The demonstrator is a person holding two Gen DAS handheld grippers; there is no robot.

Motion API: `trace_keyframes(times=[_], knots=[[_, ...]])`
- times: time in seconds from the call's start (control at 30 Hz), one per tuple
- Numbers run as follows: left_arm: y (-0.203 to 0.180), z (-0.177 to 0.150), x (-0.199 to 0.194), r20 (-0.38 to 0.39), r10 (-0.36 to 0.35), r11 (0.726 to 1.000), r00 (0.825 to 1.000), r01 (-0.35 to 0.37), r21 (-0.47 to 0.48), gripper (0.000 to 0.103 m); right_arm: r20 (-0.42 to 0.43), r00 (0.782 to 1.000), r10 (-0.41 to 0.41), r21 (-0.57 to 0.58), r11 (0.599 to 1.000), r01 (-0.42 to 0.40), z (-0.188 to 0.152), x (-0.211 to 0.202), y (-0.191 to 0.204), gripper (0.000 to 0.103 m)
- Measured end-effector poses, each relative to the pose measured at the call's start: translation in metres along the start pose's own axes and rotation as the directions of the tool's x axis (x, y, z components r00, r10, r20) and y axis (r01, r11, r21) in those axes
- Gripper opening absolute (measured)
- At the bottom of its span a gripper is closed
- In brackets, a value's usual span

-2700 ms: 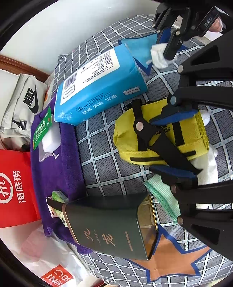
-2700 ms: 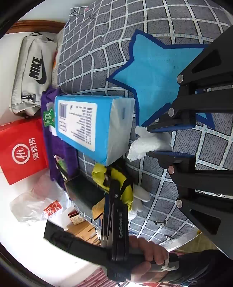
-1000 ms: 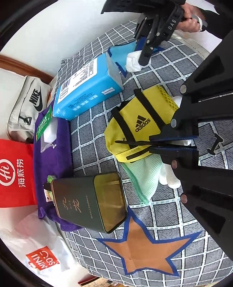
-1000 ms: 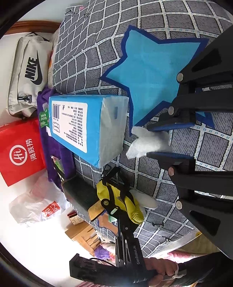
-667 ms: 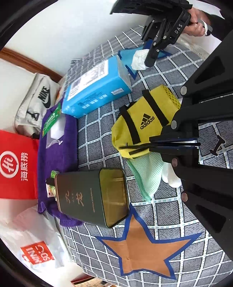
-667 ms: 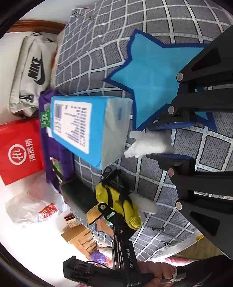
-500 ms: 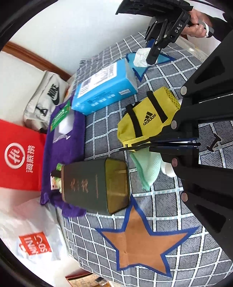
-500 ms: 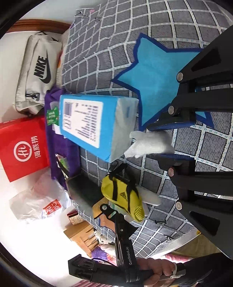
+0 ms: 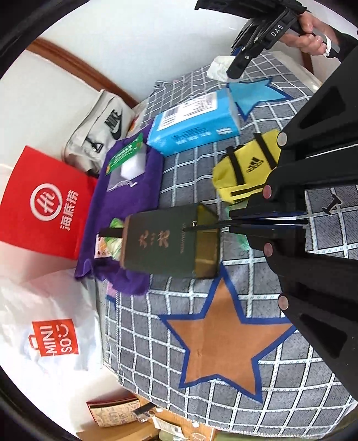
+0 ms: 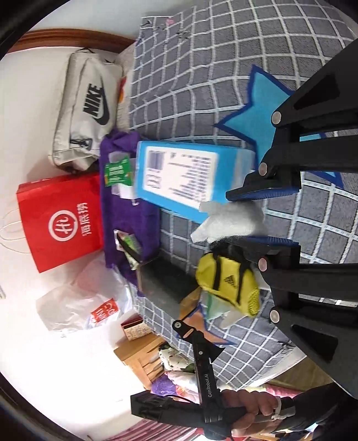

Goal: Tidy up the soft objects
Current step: 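Carry the black cord and white item in both tools onto the purple towel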

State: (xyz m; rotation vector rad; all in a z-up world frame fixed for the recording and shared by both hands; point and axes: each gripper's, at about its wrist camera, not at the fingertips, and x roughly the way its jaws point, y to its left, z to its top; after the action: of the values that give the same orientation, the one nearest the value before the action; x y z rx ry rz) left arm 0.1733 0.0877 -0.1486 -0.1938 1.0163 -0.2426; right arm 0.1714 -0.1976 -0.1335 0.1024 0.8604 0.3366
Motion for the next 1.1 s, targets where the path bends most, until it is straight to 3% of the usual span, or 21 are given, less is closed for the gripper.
trace_keyframes(times=[0.53,1.1], knots=[[-0.004,0.061,0.0,0.024,0.006,1.0,1.0,-0.006,0.004,0.004,0.077,0.997,0.002,-0.034,0.999,0.001,0.079,0.006,0.004,0.023],[-0.004,0.135,0.031,0.029,0.037,0.999,0.999,-0.037,0.0,0.004,0.091,0.996,0.005,-0.036,0.999,-0.002,0.146,0.058,-0.014,0.023]])
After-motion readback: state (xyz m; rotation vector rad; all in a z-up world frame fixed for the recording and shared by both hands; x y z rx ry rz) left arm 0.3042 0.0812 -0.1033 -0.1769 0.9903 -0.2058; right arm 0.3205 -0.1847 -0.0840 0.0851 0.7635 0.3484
